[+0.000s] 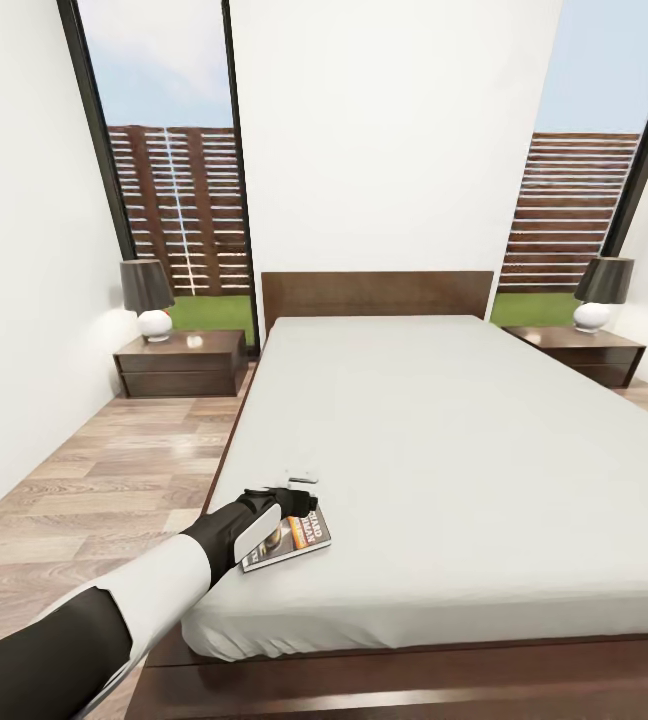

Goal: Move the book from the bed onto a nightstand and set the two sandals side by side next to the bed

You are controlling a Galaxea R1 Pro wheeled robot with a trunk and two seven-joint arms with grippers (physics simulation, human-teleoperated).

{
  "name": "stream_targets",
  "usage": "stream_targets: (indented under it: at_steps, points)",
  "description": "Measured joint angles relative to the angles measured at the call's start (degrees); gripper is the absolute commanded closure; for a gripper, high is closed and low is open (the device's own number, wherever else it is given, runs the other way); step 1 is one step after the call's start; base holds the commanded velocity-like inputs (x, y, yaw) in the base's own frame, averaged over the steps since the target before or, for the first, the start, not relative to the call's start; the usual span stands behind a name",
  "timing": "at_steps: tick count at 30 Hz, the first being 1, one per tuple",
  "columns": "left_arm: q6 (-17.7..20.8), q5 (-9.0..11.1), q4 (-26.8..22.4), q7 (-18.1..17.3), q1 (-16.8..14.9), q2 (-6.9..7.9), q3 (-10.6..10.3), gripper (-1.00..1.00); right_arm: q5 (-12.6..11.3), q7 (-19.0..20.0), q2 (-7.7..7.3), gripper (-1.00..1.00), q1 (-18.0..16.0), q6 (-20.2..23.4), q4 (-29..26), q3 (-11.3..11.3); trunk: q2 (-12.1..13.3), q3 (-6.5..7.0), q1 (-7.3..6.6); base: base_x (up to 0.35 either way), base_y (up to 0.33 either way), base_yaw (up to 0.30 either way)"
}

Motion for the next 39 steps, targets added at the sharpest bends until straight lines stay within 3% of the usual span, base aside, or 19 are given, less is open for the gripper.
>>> stream_targets:
  at_steps: [36,39]
  points:
    - [-0.2,0.0,0.0,0.0,0.0,0.0,-0.1,-1.0,0.0,0.0,-0.01,-1.0,0.0,0.0,0.0,0.0,0.0,0.0,0.0,0.0,0.0,0.0]
    - [-0.3,0.0,0.0,0.0,0.0,0.0,-0.1,-1.0,0.0,0.0,0.0,-1.0,0.0,0.0,0.0,0.0,-1.2,-0.53,0.65,0.0,0.0,0.0]
